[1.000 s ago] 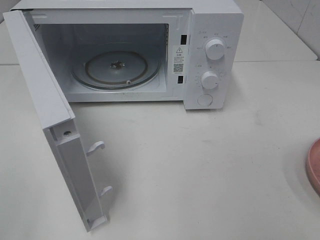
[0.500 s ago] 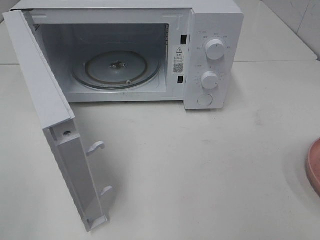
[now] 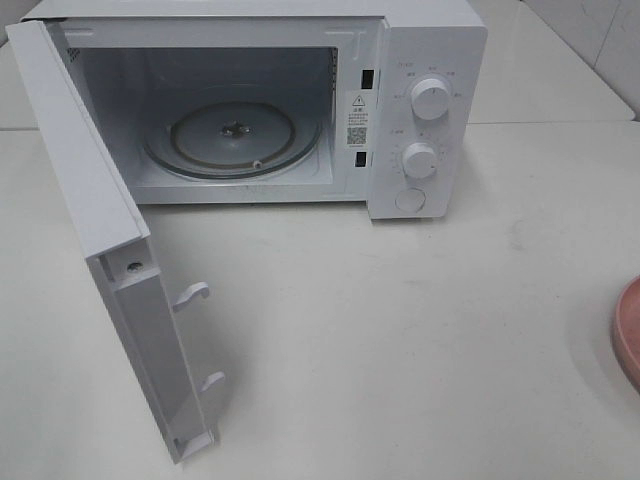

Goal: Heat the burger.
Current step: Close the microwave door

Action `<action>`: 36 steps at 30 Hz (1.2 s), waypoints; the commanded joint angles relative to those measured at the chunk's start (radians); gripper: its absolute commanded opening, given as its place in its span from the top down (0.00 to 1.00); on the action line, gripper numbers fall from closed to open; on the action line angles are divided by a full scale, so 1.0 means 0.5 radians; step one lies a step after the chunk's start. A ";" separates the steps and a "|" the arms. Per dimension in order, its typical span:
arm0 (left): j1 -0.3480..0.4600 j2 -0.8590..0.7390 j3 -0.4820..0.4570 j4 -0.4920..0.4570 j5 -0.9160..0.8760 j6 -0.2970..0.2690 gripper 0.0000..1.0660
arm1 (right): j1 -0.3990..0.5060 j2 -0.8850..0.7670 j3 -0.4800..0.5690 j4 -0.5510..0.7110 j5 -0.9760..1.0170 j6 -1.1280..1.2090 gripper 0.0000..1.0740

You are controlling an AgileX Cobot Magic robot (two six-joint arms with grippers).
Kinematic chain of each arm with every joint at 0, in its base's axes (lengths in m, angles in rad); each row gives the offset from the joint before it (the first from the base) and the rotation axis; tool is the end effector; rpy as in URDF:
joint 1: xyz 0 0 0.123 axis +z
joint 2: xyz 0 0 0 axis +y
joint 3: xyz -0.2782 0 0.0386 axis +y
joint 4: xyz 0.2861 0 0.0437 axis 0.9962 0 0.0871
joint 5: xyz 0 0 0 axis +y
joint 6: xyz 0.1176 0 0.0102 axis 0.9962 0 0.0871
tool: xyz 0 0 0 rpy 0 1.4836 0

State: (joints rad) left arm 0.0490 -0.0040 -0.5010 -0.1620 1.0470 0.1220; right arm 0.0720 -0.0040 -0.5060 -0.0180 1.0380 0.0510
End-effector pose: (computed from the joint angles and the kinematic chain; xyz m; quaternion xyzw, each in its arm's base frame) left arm 0.0569 -0.0137 0.2863 0.0336 0.8449 -0.0355 0.5327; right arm 0.0567 0.0023 0.2879 -0.0086 0.8445 0.0239 0.5349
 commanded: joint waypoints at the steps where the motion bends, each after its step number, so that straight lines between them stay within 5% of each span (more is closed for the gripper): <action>1: 0.008 -0.044 0.006 -0.026 -0.022 -0.002 0.01 | -0.010 -0.054 0.000 0.006 0.000 -0.016 0.29; 9: 0.008 0.062 -0.050 -0.084 -0.182 -0.078 0.03 | -0.010 -0.054 0.000 0.006 0.000 -0.016 0.29; 12: 0.008 0.220 -0.052 -0.086 -0.334 -0.078 0.15 | -0.010 -0.054 0.000 0.006 0.000 -0.016 0.29; 13: 0.008 0.276 -0.052 -0.086 -0.366 -0.078 0.21 | -0.010 -0.054 0.000 0.006 0.000 -0.016 0.29; 14: 0.008 0.360 -0.052 -0.086 -0.418 -0.078 0.37 | -0.010 -0.054 0.000 0.006 0.000 -0.016 0.29; 15: 0.008 0.360 -0.052 -0.086 -0.418 -0.078 0.37 | -0.010 -0.054 0.000 0.006 0.000 -0.016 0.29; 16: 0.008 0.442 -0.052 -0.086 -0.474 -0.078 0.52 | -0.010 -0.054 0.000 0.006 0.000 -0.016 0.29; 17: 0.008 0.442 -0.052 -0.086 -0.474 -0.078 0.52 | -0.010 -0.054 0.000 0.006 0.000 -0.016 0.29; 19: 0.008 0.576 -0.050 -0.078 -0.562 -0.078 0.72 | -0.010 -0.054 0.000 0.006 0.000 -0.016 0.29; 23: 0.008 0.718 -0.032 -0.078 -0.670 -0.074 0.89 | -0.010 -0.054 0.000 0.006 0.000 -0.016 0.29; 24: 0.008 0.816 -0.008 -0.074 -0.758 -0.016 1.00 | -0.010 -0.054 0.000 0.006 0.000 -0.016 0.29; 36: 0.008 1.180 0.376 -0.220 -1.752 0.328 1.00 | -0.010 -0.054 0.000 0.006 0.000 -0.016 0.29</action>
State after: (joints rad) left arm 0.0490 0.5870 -0.3190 -0.2530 0.2350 0.2710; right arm 0.0720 -0.0040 -0.5060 -0.0180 1.0380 0.0500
